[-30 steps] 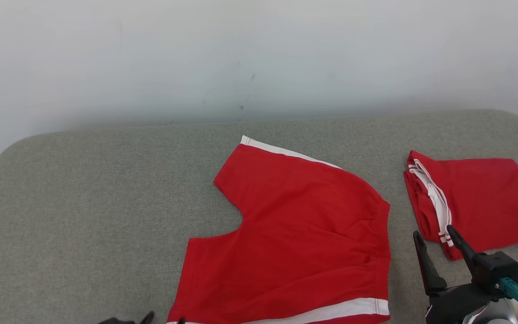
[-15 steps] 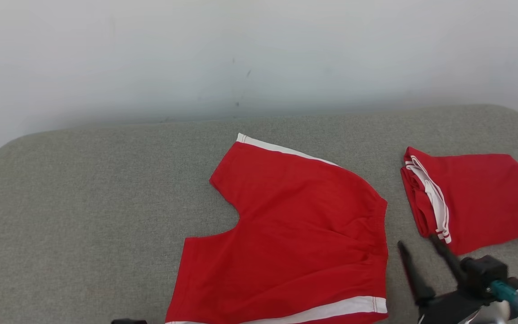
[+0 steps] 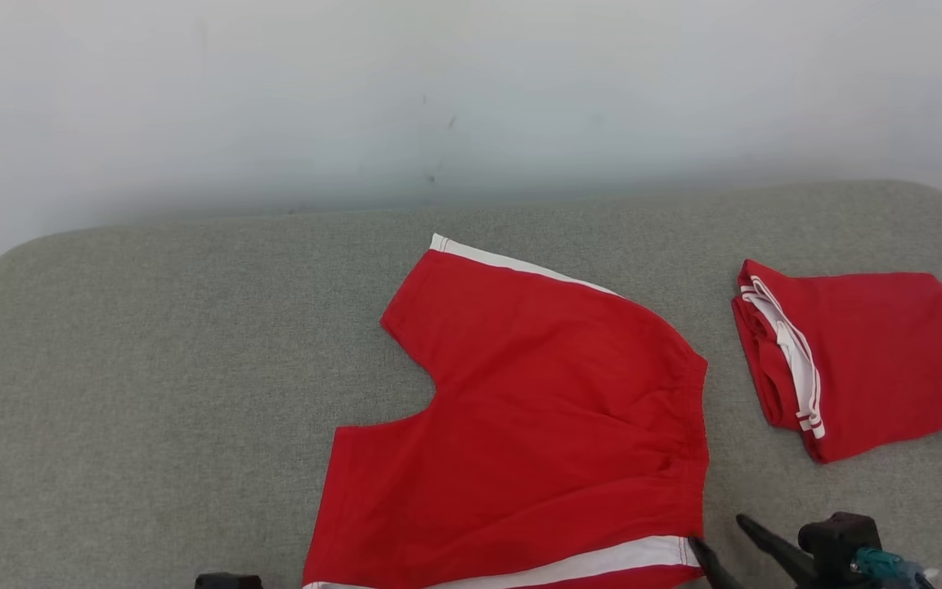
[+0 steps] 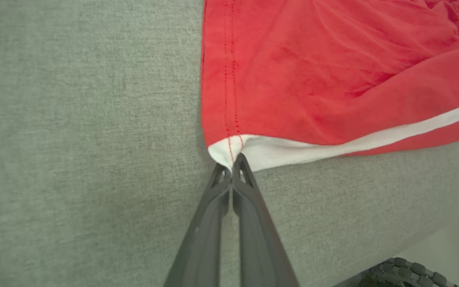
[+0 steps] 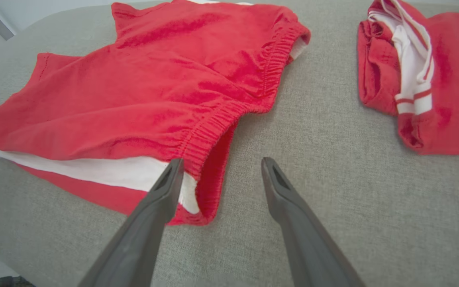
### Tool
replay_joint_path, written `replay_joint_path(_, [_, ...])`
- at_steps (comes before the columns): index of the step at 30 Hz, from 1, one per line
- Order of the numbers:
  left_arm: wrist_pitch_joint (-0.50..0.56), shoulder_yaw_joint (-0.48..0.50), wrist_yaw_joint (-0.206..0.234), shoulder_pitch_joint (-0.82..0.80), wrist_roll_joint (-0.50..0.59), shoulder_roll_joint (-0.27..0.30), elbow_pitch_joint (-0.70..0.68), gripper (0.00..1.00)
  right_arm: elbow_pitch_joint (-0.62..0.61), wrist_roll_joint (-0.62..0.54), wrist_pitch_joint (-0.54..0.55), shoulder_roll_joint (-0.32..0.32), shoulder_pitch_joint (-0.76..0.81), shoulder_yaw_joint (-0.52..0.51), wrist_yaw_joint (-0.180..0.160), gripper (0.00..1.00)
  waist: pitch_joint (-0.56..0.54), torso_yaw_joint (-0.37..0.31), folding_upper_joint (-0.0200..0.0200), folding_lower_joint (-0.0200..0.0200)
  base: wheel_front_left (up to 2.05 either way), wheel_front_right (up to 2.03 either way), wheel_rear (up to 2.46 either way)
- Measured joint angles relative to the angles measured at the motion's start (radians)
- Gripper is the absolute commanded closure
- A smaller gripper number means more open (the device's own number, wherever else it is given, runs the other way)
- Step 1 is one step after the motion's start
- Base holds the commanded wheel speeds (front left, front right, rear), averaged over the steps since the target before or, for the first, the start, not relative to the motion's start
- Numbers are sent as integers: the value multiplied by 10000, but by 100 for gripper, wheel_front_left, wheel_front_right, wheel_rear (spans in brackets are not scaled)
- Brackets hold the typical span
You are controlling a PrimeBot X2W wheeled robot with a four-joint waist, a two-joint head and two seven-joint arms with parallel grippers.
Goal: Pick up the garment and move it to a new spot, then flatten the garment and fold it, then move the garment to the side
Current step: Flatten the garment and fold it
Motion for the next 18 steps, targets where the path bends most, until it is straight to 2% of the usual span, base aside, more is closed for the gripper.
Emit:
replay_joint_path(10, [-58,-36,-25,-208,0,-12,-2,100,-368,238,888,33,180,332,73,2,256,91,0,0,0,0,0])
replay_joint_path(11, [-58,-38,-27,-213,0,-12,0,100,-372,222,920,33,167,337,73,23,273,103,0,0,0,0,0])
replay_joint_path(12, [-59,-38,-63,-212,-2,-12,19,100,-368,222,1003,36,142,372,73,56,288,117,0,0,0,0,0])
replay_joint_path(13, [-59,-44,-107,-214,-2,-8,33,100,-366,211,1083,31,114,430,73,84,299,130,0,0,0,0,0])
replay_joint_path(14, [-59,-67,-111,-222,-2,-13,38,100,-372,209,1126,33,114,435,58,100,310,149,0,0,0,0,0])
replay_joint_path(18, [-111,-65,-113,-380,-46,-42,75,100,-474,211,1160,15,102,405,19,100,355,269,0,0,0,0,0])
